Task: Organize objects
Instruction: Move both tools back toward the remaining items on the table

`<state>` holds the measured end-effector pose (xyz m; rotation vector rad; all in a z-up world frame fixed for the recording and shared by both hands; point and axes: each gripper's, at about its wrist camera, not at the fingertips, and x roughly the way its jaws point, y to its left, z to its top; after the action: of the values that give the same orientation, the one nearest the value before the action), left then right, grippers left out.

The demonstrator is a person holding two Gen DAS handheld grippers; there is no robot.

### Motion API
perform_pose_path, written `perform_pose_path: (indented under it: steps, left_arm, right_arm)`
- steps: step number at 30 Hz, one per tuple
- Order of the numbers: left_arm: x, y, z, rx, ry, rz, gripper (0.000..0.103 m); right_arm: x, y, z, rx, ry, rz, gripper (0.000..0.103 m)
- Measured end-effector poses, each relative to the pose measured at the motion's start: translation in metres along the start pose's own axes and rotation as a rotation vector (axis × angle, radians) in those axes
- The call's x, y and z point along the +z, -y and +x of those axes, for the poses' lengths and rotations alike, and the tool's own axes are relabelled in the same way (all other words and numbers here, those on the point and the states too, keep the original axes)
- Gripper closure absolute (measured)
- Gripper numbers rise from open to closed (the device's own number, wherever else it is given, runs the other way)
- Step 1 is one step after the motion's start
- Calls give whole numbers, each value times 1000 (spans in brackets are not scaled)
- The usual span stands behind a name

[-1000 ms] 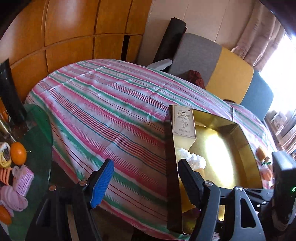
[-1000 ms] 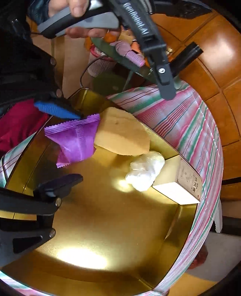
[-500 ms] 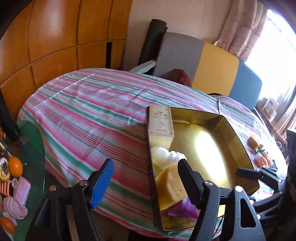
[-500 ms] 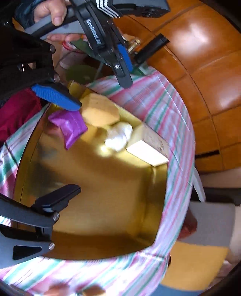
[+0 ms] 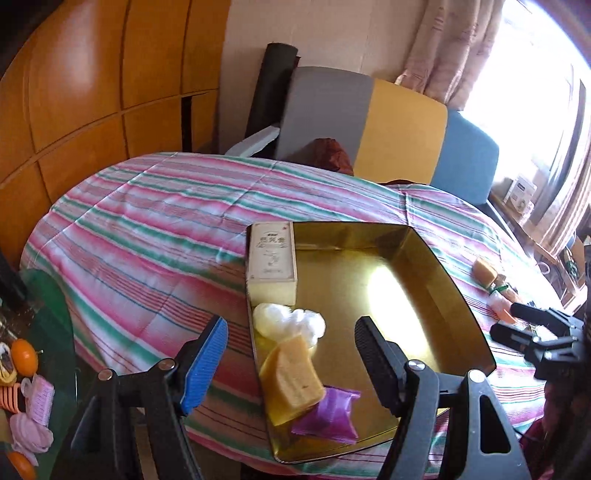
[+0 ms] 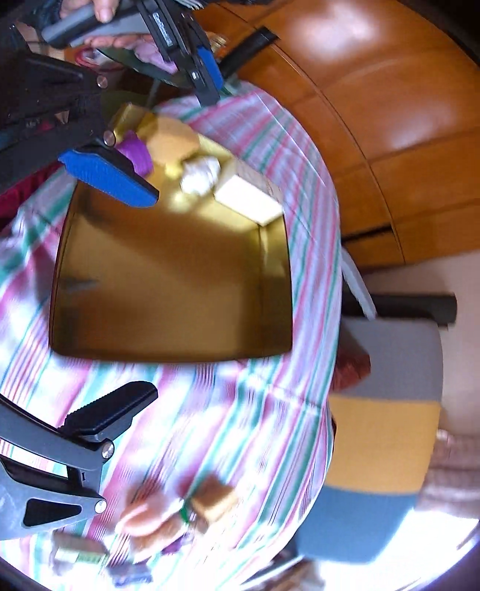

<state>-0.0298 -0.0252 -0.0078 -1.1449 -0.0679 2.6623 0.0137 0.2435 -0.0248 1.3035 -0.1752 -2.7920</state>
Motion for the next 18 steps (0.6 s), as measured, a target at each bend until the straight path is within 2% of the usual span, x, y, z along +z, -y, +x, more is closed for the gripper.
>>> perform_pose_path:
  steps: [6, 9, 11, 18]
  left_arm:
    - [9, 20, 3, -37, -9, 34, 30]
    - [14, 32, 8, -81, -33, 51, 32]
    - [17, 43, 11, -98, -41, 78, 36]
    - [23, 88, 19, -173, -70, 164, 37]
  right_arm:
    - [-2, 62, -24, -144, 57, 94, 2]
    - [-3, 97, -41, -229, 102, 143, 1]
    - [-4, 122, -52, -286, 127, 183, 0]
    - [-19, 221, -83, -484, 175, 337, 0]
